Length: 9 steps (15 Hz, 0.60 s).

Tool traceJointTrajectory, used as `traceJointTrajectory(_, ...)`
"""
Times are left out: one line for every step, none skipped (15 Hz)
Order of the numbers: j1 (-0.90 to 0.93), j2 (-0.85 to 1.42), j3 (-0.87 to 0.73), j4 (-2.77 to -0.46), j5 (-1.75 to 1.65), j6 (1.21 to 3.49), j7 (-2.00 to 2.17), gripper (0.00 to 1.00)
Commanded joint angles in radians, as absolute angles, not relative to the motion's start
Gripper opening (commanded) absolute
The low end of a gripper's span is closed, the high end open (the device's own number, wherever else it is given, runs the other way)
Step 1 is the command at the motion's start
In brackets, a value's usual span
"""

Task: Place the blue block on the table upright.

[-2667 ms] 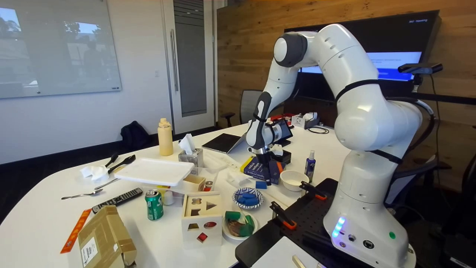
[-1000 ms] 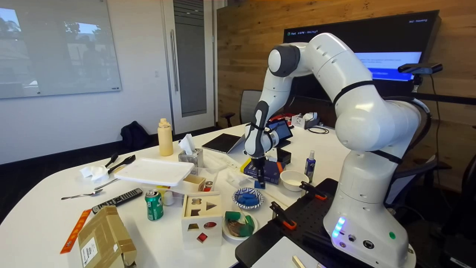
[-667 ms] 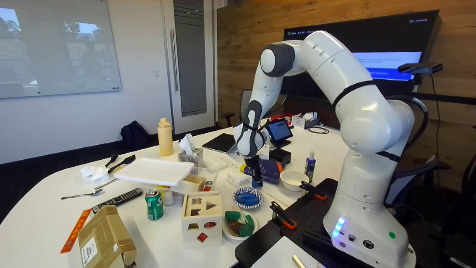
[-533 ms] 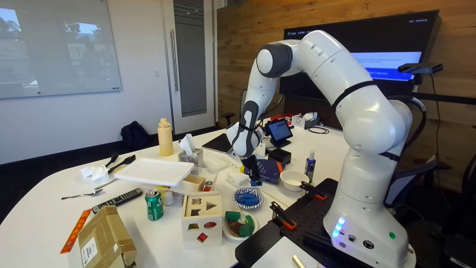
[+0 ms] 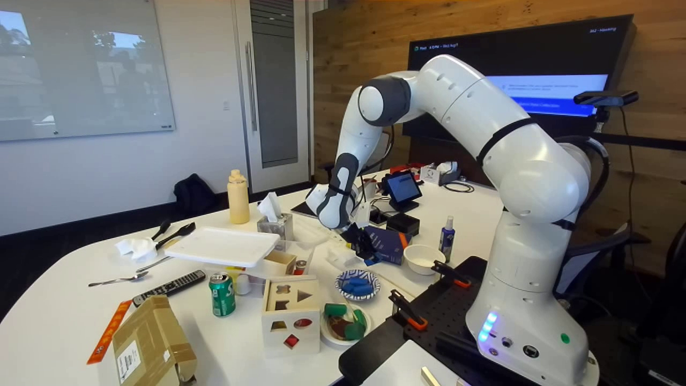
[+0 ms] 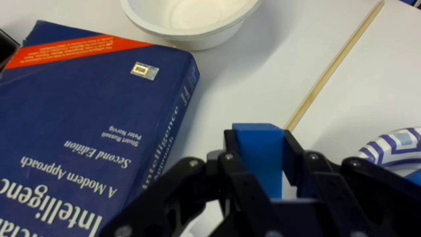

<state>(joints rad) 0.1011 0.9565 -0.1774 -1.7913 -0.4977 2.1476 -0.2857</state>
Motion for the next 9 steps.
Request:
traceJointTrajectory(0.1,1.053,-0.168,-1.655,-0.526,1.989,-0.271,0.1)
traceJointTrajectory(0.099,1.078,-0.166,-1.623,-0.53,1.952,-0.275,0.1)
traceJointTrajectory(0.099,1.103,-0.166,-1.592,-0.536,1.919,-0.275,0.1)
traceJointTrajectory(0.098,1.127,-0.163,-1.561,-0.539,1.888,-0.279,0.1)
traceJointTrajectory(0.098,1.151,-0.162,-1.531,-0.543,1.86,-0.282,0.1)
traceJointTrajectory(0.098,1.17,-0.16,-1.503,-0.547,1.832,-0.285,0.1)
traceJointTrajectory(0.099,1.19,-0.159,-1.476,-0.549,1.801,-0.288,0.1)
traceJointTrajectory(0.098,1.207,-0.155,-1.448,-0.548,1.764,-0.296,0.1)
traceJointTrajectory(0.097,1.222,-0.151,-1.422,-0.544,1.724,-0.301,0.1)
